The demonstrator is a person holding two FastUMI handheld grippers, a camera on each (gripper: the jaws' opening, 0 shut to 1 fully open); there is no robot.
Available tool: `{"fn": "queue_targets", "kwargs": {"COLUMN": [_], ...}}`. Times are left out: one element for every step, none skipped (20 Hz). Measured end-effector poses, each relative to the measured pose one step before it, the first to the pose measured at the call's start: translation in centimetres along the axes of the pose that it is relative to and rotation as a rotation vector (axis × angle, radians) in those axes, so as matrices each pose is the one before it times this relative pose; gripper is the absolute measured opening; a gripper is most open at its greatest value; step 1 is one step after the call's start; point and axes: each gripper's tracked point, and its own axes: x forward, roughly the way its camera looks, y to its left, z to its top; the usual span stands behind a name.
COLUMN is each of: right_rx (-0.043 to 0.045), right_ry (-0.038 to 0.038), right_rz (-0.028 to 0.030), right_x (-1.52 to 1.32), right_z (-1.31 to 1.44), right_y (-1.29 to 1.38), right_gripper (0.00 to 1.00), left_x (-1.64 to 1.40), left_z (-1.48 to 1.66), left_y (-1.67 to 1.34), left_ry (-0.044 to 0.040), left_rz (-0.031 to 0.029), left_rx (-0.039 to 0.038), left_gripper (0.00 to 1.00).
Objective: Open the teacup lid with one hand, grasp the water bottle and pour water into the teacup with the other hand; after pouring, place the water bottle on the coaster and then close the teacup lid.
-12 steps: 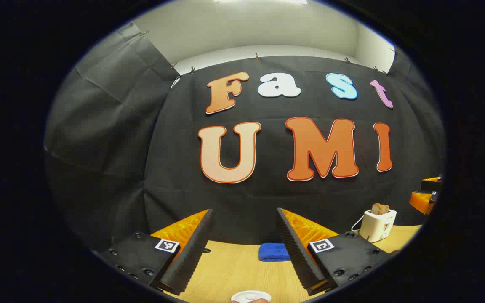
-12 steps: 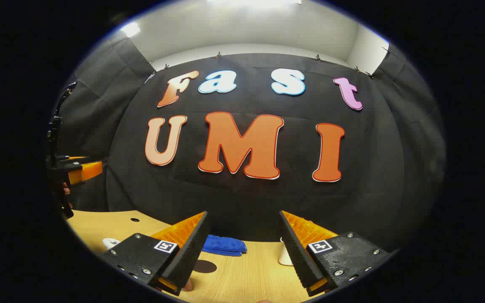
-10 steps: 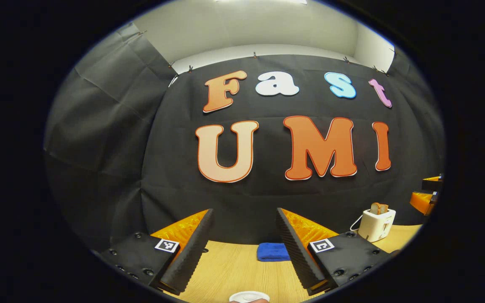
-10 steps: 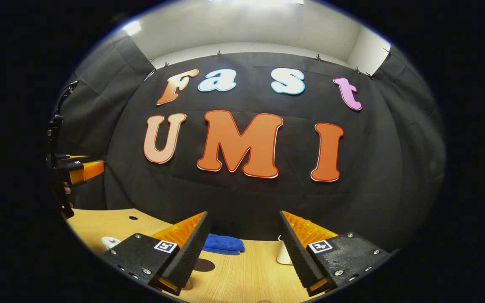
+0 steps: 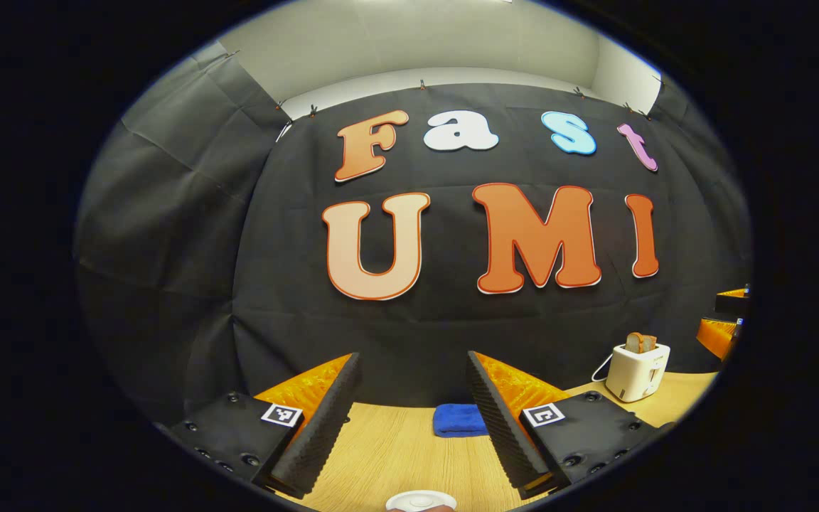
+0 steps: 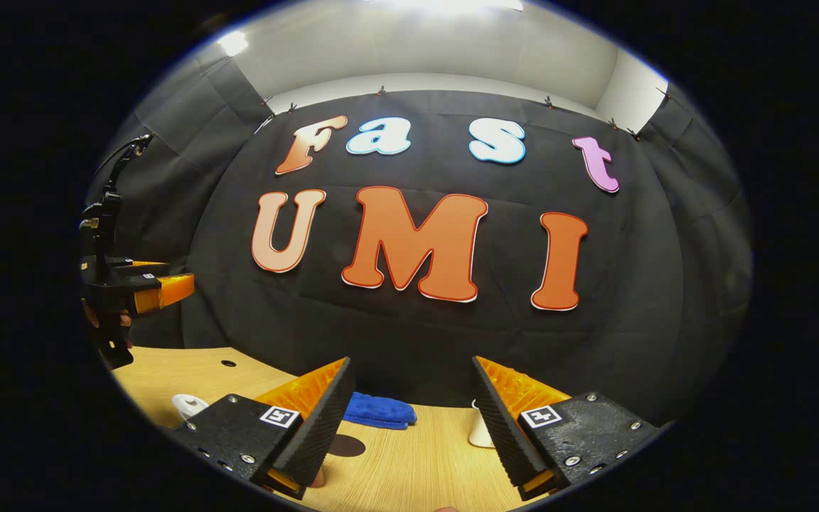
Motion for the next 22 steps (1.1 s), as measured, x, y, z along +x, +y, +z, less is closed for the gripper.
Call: {"fn": "queue_targets", "kwargs": {"right_rx": [0.00032,-0.00040,0.00142,0.00244,0.00644,0.00651,0.00891,0.00830,0.01007,0.01092,0.01114,0.01293,0.01113,0.00854,0.00601,0.00796,0.00686,0.00453,0.00275,-0.00327,-0.00446,-0.00409], "right_ry": [0.00847,0.00398,0.00168,0.00194,0.00293,0.00422,0.00259,0.00305,0.00093,0.00237,0.00561,0.00546,0.00420,0.00334,0.00208,-0.00163,0.00782,0.00897,0.00869,0.01270,0.01214,0.01380], "right_rz": [0.00645,0.00764,0.00359,0.00358,0.00320,0.00865,0.00809,0.01090,0.01029,0.01298,0.01657,0.01918,0.02125,0.01515,0.00844,0.00486,0.01173,0.01247,0.01172,0.01121,0.00995,0.00808], "right_x": [0.027,0.076,0.027,0.088,0.094,0.034,-0.069,-0.016,-0.067,0.014,-0.075,-0.084,-0.041,-0.118,-0.146,0.096,-0.087,-0.192,-0.049,-0.028,-0.012,0.044], "right_z": [-0.246,-0.170,-0.014,-0.066,-0.153,-0.192,-0.156,-0.114,-0.226,-0.120,-0.271,-0.344,-0.276,-0.314,-0.376,-0.307,-0.703,-0.734,-0.483,-0.721,-0.647,-0.625], "right_y": [0.190,0.217,0.105,0.103,0.079,0.247,0.270,0.272,0.239,0.265,0.467,0.464,0.482,0.389,0.138,0.156,0.362,0.404,0.253,0.271,0.185,0.173], "right_gripper": [0.98,0.98,0.98,0.98,0.98,0.98,0.98,0.98,0.98,0.98,0.98,0.98,0.98,0.98,0.98,0.98,0.98,0.98,0.98,0.98,0.98,0.98], "left_x": [-0.234,-0.026,-0.153,-0.203,0.020,-0.041,0.055,-0.164,0.033,0.017,-0.045,-0.079,0.017,-0.071,-0.023,-0.139,0.070,0.051,-0.159,-0.045,-0.067,0.014], "left_z": [-0.200,-0.360,-0.094,-0.205,-0.086,-0.285,-0.283,-0.351,-0.305,-0.449,-0.498,-0.459,-0.431,-0.497,-0.640,-0.911,-0.793,-1.261,-1.013,-0.951,-0.613,-0.658], "left_y": [0.250,0.245,0.172,0.124,0.073,0.002,0.053,-0.134,-0.131,-0.148,-0.189,-0.232,-0.230,-0.183,-0.228,-0.331,-0.254,-0.152,-0.007,0.075,0.049,0.010], "left_ry": [0.00661,0.00639,0.00346,0.00392,0.00482,0.00834,0.00639,0.00768,0.00751,0.01084,0.01278,0.01109,0.00834,0.00943,0.01136,0.01058,0.01455,0.02195,0.02144,0.02355,0.01706,0.01619], "left_rz": [0.00420,0.00524,0.00189,0.00277,0.00063,-0.00294,-0.00117,-0.00363,-0.00405,-0.00753,-0.00687,-0.00683,-0.00710,-0.00616,-0.00546,-0.01138,-0.01117,-0.00769,-0.00261,0.00047,0.00148,0.00206], "left_rx": [-0.00255,0.00053,-0.00101,-0.00054,-0.00052,0.00310,0.00227,0.00400,0.00098,0.00164,0.00132,-0.00002,-0.00157,0.00007,0.00202,0.00412,0.00920,0.01177,0.00841,0.00482,0.00134,0.00238], "left_gripper": [0.98,0.98,0.97,0.97,0.96,0.95,0.95,0.94,0.97,0.97,0.96,0.94,0.97,0.97,0.94,0.95,0.97,0.98,0.99,1.00,0.97,0.94]}}
